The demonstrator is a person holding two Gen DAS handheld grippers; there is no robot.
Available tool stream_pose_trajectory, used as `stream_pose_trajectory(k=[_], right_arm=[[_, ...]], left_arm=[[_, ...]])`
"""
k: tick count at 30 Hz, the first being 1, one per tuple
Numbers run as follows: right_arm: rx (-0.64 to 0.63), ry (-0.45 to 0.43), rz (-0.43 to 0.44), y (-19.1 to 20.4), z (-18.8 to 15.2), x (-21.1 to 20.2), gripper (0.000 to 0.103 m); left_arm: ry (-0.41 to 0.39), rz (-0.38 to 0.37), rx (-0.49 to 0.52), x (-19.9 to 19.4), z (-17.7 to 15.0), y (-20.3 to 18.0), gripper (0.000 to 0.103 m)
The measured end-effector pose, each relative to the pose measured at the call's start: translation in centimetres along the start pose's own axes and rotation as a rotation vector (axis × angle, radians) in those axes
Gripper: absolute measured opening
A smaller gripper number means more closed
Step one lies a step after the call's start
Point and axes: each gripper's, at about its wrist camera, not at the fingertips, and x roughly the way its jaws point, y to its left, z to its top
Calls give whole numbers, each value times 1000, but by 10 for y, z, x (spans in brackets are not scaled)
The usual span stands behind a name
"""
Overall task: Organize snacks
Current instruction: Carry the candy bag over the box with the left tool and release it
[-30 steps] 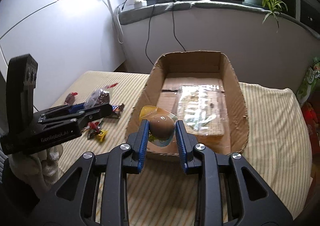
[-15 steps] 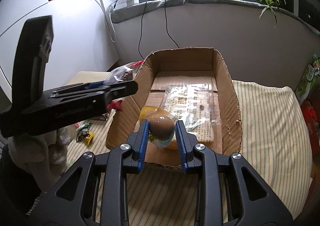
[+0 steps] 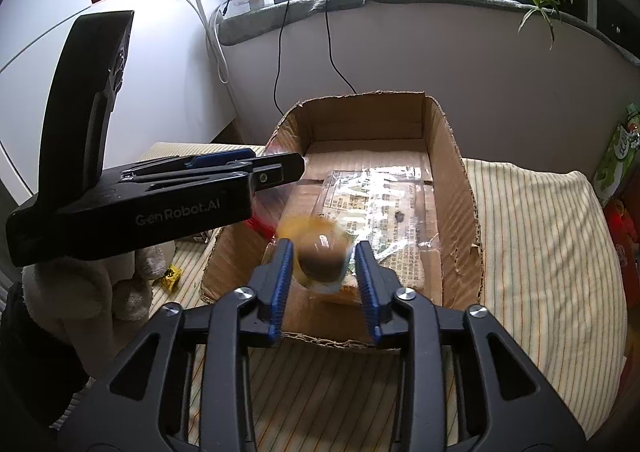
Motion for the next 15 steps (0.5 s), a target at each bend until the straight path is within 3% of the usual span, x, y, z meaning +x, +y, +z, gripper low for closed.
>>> stream_pose_trajectory(k=[2,15], right_arm=[[-1,-10,-7,0,0,-3,53],[-4,-14,-5,6,-1,-13,53]], left_arm=[[-2,-1,-3,-1,1,2,55],[-29,5,-14,-20,1,5,55]])
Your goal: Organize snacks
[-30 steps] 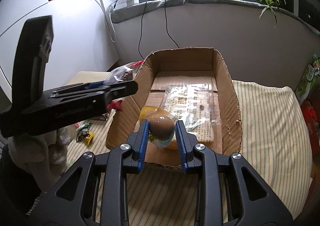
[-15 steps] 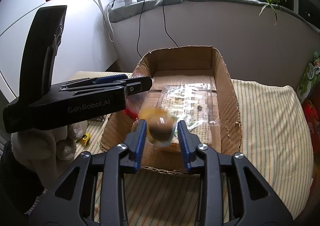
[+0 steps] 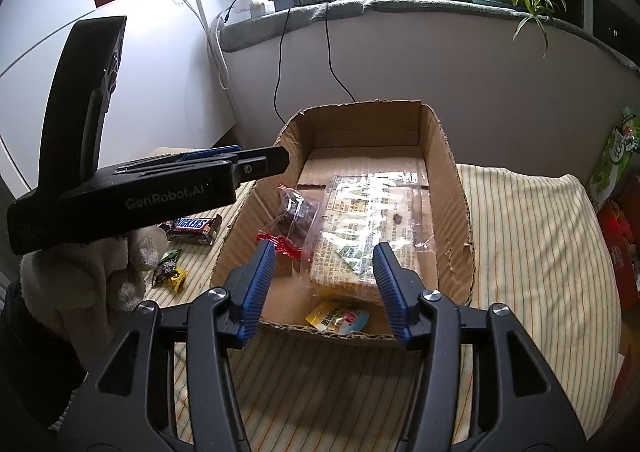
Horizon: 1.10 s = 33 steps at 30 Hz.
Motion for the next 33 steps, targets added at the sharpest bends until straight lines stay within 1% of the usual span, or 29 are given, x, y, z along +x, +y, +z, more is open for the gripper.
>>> stream_pose_trajectory(k=[10,19,25,33], right_arm=[[-33,-8,21,23,-4,-13,53],[-77,-3,67,52,-11,-19,53],[-125,22,109,76,-19,-15,53],[-173,82,167,107,-35,1,53]], left_arm=[[-33,10,-17,-32,-4,11,55],[-74,52,-70,-71,-17,41,55],[-82,103,-114,-98,-35,73,55],[-55,150,-158,-126,-75,104,55]])
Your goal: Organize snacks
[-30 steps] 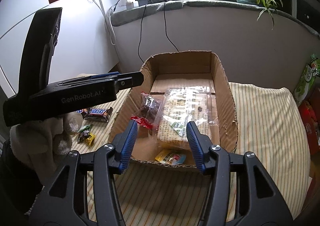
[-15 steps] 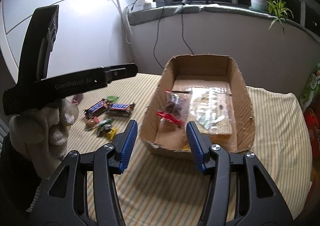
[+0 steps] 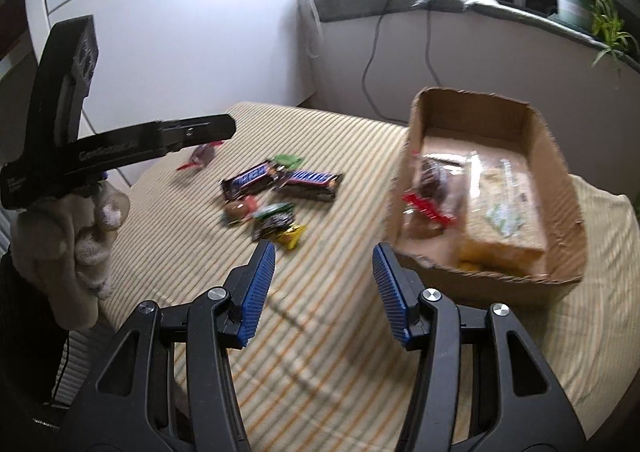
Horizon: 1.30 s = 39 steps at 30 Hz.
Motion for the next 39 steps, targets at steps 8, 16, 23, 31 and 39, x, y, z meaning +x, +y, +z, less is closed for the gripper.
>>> stream_pose_trajectory(k=[8,16,23,31,39], right_arm=[[-51,71,66,35,-18,27,53],[-70,133,109,55,-31,51,50],[-80,155,120,63,-31,65,47],[-114,183,101,74,-34,80,47],[-166,183,52,79,-36,84,30]], left_arm=[[57,23,-54,3,-30,30,49],[137,21,-37,30,-50,33,37],[169,27,-46,48,-50,35,37],[186,46,-28,62,-47,37,37],[182,59,11,63,-49,33,29]])
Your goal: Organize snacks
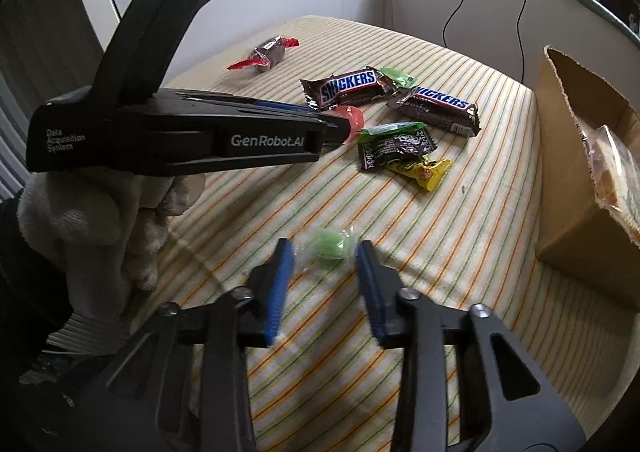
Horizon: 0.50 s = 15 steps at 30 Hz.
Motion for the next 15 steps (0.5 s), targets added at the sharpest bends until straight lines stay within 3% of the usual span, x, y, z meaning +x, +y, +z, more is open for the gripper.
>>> stream_pose_trajectory(k=[15], right_arm=[[34,-33,4,-15,1,-16,26]], left_arm=[[-22,-7,6,-13,-6,-4,25]])
